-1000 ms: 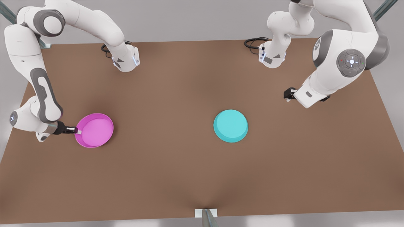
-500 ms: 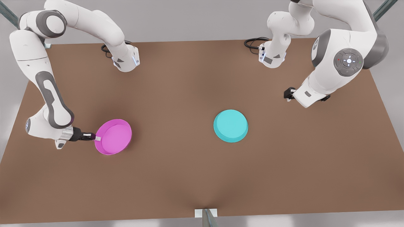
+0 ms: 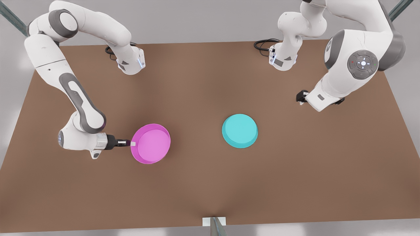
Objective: Flip the blue plate over with the left arm, and stack the pink plate on top of the blue plate with the right arm
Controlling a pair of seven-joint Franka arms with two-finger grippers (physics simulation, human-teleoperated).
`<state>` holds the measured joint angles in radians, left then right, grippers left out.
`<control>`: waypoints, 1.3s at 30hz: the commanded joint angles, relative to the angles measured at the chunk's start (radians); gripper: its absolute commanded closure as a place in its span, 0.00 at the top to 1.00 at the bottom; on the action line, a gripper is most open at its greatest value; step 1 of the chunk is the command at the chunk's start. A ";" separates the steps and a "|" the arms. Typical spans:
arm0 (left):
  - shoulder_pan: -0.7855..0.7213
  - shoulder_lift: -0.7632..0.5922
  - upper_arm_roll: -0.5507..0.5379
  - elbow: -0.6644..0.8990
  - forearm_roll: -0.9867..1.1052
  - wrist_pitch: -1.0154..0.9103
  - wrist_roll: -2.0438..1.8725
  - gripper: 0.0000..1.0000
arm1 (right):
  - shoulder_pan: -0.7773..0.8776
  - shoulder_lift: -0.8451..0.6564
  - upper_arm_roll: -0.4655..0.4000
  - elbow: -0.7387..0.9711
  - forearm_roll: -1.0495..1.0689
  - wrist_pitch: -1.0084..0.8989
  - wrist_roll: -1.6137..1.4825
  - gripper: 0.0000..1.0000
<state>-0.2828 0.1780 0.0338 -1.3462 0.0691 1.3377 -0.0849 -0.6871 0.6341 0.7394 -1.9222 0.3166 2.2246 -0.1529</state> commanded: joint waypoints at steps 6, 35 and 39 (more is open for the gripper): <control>-0.004 0.003 0.000 -0.001 0.000 0.000 -0.006 1.00 | 0.110 -0.002 0.024 0.017 0.032 0.046 0.111 0.21; -0.003 0.003 0.000 0.001 0.000 0.000 -0.007 1.00 | 0.647 -0.007 0.095 0.187 0.042 0.190 0.579 0.21; -0.003 0.003 0.000 0.001 0.001 0.000 -0.009 1.00 | 0.641 -0.013 0.019 0.184 0.018 0.188 0.578 1.00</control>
<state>-0.2853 0.1825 0.0337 -1.3453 0.0698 1.3378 -0.0936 -0.0487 0.6218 0.7333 -1.7343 0.3205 2.4136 0.4297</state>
